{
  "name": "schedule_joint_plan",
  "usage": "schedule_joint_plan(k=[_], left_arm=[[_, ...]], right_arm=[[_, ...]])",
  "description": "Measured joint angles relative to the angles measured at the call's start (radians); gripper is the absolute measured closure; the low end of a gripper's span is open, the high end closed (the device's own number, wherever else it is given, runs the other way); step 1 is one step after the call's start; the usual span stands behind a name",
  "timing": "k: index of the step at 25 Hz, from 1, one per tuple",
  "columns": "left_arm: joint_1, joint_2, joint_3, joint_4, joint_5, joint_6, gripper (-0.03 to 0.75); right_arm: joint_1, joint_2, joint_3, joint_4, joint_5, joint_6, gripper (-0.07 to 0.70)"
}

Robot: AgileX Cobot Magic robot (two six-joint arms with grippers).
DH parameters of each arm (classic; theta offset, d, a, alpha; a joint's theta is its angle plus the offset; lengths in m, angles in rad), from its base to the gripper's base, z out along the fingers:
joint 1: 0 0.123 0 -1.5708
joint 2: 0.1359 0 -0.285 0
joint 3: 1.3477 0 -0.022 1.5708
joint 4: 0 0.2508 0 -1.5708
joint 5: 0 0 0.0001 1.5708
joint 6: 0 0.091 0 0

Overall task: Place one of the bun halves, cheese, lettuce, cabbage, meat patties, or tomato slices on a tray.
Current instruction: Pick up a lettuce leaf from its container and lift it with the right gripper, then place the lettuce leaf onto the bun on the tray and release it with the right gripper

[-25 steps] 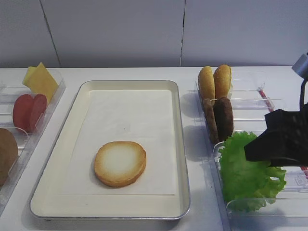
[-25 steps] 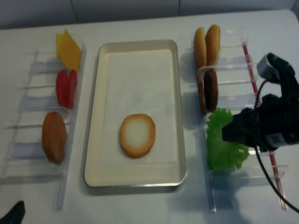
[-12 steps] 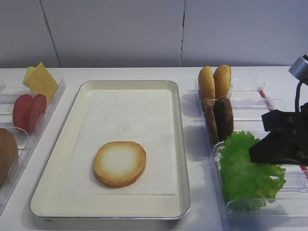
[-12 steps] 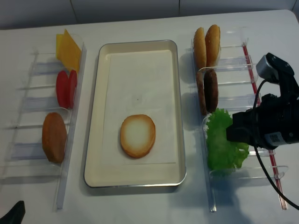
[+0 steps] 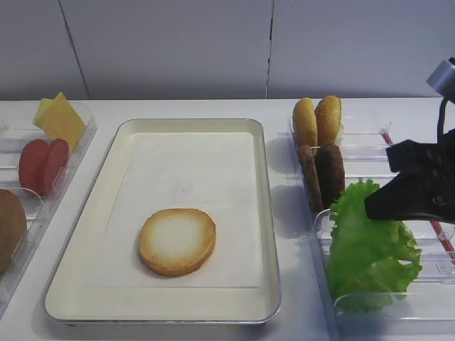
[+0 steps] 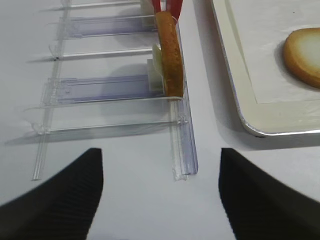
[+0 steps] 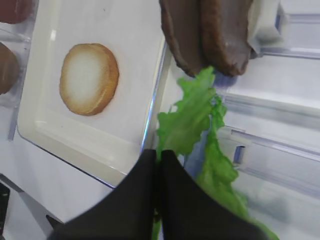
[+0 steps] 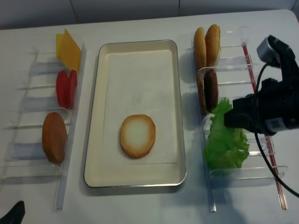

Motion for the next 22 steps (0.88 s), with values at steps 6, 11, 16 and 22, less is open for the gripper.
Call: schedule_joint_plan(k=[6,11,16,22], left_arm=[[0.0,0.0,0.0,0.0,0.0,0.0,0.233],[0.0,0.0,0.0,0.0,0.0,0.0,0.232],[0.0,0.0,0.0,0.0,0.0,0.0,0.232],[0.0,0.0,0.0,0.0,0.0,0.0,0.232]], right_arm=[[0.0,0.0,-0.05,0.011,0.049,0.0,0.582],[0.041,0.0,-0.088,0.032,0.068,0.013,0.582],[0.185,0.0,-0.133,-0.015,-0.009,0.121,0.582],[0.339,0.0,-0.165,-0.028,-0.132,0.19,0.582]])
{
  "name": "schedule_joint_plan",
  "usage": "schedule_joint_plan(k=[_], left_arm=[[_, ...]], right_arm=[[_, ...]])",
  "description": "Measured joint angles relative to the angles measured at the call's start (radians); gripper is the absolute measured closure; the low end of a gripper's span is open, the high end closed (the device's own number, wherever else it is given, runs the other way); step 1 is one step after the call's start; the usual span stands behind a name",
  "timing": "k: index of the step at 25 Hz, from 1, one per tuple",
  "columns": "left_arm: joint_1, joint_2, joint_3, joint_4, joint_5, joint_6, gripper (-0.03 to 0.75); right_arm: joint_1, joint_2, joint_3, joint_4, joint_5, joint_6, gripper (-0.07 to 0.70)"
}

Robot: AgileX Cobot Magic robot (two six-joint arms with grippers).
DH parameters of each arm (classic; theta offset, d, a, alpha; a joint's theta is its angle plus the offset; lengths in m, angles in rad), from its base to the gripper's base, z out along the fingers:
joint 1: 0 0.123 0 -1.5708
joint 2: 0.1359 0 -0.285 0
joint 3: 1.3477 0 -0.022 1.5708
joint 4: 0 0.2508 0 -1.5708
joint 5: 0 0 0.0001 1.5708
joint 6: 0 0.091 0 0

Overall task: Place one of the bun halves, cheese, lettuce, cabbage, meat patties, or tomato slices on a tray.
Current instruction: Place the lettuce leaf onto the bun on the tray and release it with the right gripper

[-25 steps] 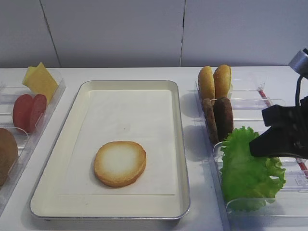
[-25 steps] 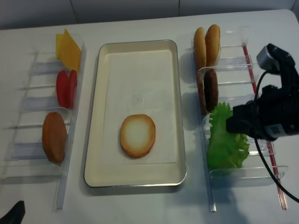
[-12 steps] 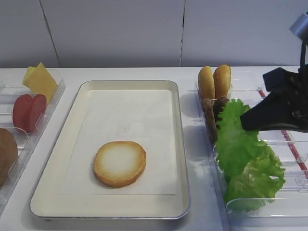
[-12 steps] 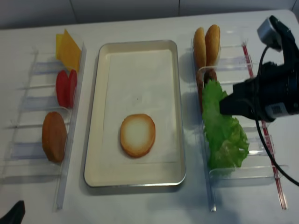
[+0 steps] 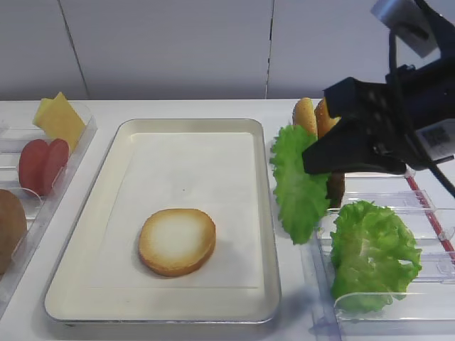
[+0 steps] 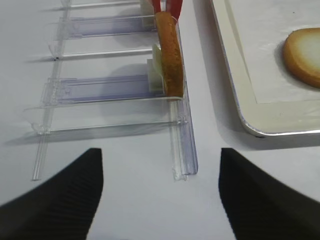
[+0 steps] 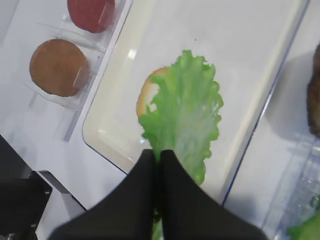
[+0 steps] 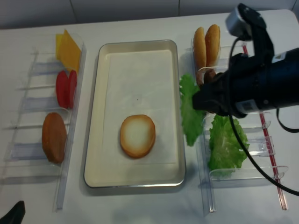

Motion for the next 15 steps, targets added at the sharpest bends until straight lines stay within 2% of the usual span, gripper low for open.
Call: schedule_joint_plan(k=[5,15], left_arm=[[0.0,0.0,0.0,0.0,0.0,0.0,0.232],[0.0,0.0,0.0,0.0,0.0,0.0,0.232]], right_arm=[[0.087,0.014,-0.008,-0.005,-0.071,0.043,0.582],[0.245,0.193,-0.121,-0.011,-0.099,0.07,0.582]])
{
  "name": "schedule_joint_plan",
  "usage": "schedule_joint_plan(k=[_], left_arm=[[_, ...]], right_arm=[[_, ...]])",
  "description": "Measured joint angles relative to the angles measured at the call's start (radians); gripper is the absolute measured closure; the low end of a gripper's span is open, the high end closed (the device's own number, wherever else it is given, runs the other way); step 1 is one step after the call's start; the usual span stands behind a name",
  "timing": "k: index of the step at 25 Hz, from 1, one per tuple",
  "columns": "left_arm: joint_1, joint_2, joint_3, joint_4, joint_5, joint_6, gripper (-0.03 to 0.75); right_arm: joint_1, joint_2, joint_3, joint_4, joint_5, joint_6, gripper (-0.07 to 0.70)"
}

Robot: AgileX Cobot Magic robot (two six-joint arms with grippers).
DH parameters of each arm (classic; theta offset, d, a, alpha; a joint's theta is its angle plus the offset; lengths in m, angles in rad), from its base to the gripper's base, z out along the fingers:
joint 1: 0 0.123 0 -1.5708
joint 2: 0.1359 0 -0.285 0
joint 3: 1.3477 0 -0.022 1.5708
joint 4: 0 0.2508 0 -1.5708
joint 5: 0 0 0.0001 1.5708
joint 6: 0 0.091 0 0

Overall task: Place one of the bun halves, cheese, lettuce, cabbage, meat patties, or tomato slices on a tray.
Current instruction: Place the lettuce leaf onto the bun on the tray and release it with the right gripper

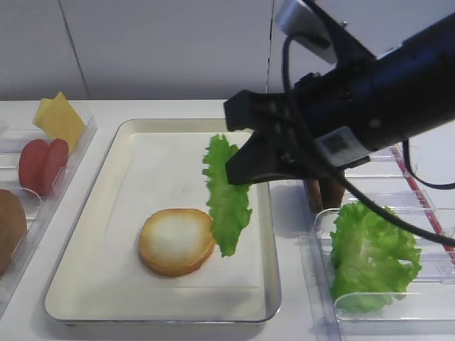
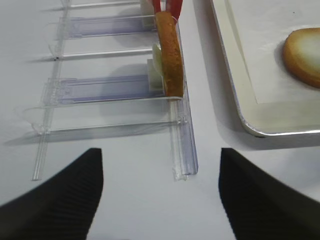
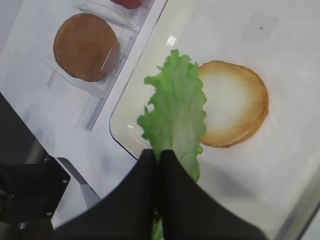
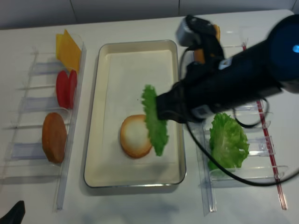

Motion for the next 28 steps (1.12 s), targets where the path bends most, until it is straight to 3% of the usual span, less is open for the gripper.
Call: schedule_joint_plan(k=[13,28], left_arm=[[0.0,0.0,0.0,0.0,0.0,0.0,0.232],[0.0,0.0,0.0,0.0,0.0,0.0,0.233]], right_arm=[[0.167,0.287,-0.23,-0.014,-0.04,0.04,0.582],[0.18,0.454,-0.298,-0.058,-0.093,0.085,0.582]])
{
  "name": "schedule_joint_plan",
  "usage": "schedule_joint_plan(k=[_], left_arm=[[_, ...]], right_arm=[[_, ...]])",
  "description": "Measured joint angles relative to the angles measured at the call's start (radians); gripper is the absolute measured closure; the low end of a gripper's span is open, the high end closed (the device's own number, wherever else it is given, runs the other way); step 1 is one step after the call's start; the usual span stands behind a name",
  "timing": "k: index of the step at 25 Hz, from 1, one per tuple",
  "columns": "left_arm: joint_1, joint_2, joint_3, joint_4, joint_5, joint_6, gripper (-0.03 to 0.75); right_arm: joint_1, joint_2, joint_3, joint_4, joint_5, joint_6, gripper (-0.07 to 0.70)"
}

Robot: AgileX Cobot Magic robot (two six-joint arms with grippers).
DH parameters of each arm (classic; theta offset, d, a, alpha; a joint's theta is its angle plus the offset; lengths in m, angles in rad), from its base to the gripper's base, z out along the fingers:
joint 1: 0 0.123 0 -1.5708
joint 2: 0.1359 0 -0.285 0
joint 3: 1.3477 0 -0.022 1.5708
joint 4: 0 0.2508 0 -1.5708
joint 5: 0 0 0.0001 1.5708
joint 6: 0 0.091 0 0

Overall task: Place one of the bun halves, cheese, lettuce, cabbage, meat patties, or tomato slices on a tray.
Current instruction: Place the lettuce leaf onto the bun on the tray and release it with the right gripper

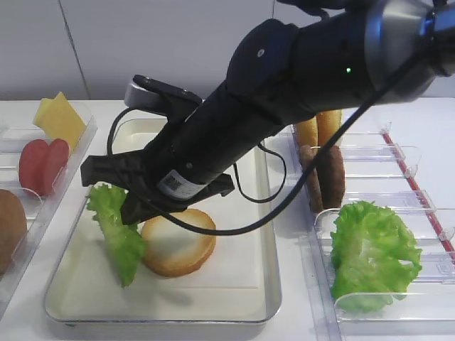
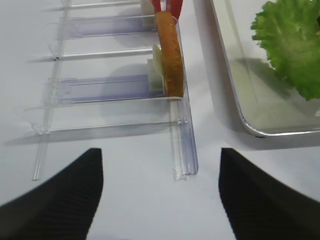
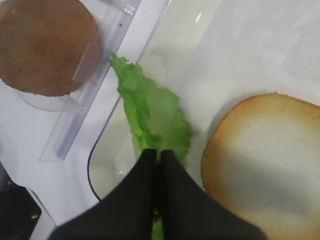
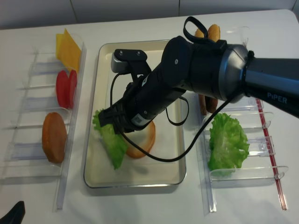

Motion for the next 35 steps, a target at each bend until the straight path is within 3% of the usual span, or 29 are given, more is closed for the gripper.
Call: schedule_joint_plan(k=[15,22,28,35], left_arm=[[0.0,0.0,0.0,0.0,0.0,0.0,0.233],[0.0,0.0,0.0,0.0,0.0,0.0,0.232],[0.0,0.0,0.0,0.0,0.0,0.0,0.232],[0.0,0.0,0.0,0.0,0.0,0.0,0.232]], right_arm=[[0.0,0.0,-0.001,-0.368,-0.007,0.308,0.582],[0.0,0.0,-0.001,-0.459,-0.003,0.383,0.582],[0.0,0.0,-0.011,-0.585,0.04,0.476,0.582],[0.0,0.0,-0.02,-0.604,0.064,0.489,0.582]])
